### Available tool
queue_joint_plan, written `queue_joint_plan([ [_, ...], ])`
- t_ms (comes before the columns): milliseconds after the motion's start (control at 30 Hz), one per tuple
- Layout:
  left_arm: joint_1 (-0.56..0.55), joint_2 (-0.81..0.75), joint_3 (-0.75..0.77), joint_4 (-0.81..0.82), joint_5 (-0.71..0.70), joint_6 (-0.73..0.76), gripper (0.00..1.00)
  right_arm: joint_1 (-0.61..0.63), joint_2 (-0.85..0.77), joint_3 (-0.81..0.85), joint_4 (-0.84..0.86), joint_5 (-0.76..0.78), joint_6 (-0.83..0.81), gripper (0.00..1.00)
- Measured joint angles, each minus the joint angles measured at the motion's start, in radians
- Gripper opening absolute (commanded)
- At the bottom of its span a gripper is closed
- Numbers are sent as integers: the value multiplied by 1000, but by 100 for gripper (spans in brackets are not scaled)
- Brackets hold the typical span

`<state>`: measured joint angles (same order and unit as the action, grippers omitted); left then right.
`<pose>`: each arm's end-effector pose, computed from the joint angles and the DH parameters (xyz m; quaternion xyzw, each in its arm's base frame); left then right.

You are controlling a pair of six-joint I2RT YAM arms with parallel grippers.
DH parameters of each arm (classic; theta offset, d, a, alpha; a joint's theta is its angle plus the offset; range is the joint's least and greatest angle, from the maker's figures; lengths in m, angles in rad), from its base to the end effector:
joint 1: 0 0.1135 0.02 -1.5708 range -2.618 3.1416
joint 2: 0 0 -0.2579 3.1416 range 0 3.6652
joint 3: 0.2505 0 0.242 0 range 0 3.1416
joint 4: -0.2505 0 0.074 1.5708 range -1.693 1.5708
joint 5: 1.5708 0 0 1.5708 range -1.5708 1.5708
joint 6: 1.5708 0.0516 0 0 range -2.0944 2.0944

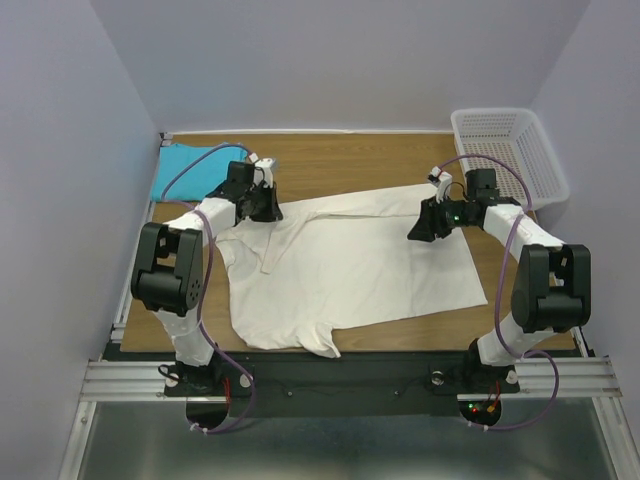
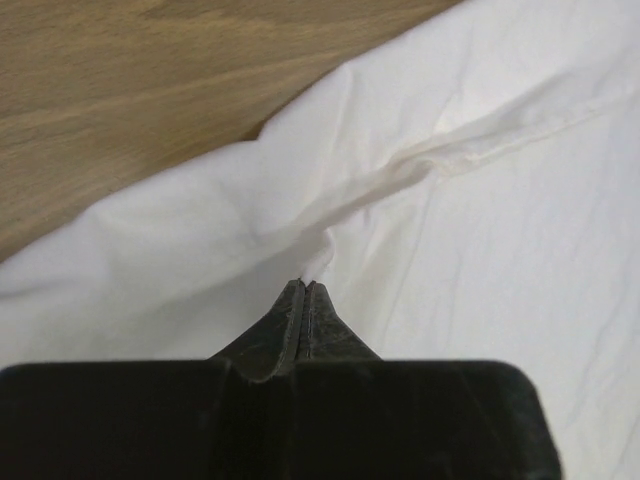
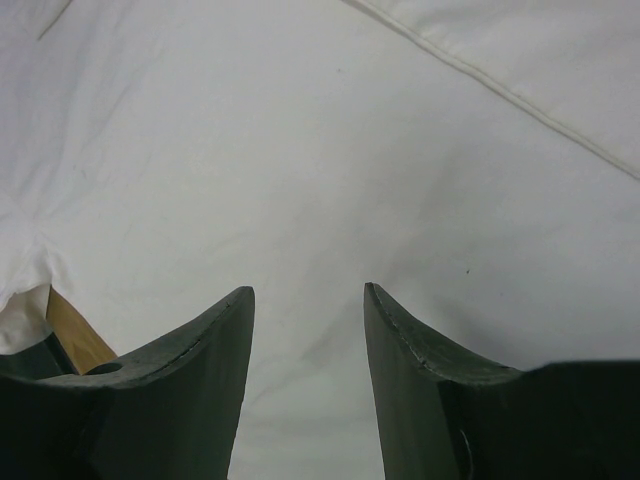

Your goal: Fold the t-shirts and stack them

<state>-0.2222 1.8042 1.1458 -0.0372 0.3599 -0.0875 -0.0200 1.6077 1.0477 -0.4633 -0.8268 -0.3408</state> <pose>0.3819 -0.1049 0.1900 0.1357 0.8840 -0.2245 0.3869 0.3174 0.0316 0.2045 -0.2480 0.8530 0.3361 0.3129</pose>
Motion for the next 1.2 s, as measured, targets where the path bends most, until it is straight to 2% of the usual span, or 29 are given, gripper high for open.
queue_joint_plan([
  [233, 0, -100, -76, -20, 129, 29, 0, -7, -6, 0, 0, 0, 0, 54],
  [667, -9, -111, -151, -42, 274, 39, 0, -16, -6, 0, 0, 1, 0, 54],
  [1100, -77, -119, -173, -19, 312, -5, 0, -20, -6, 0, 0, 5, 0, 54],
  [1200, -83, -119, -173, -12, 308, -15, 8, -20, -6, 0, 0, 5, 0, 54],
])
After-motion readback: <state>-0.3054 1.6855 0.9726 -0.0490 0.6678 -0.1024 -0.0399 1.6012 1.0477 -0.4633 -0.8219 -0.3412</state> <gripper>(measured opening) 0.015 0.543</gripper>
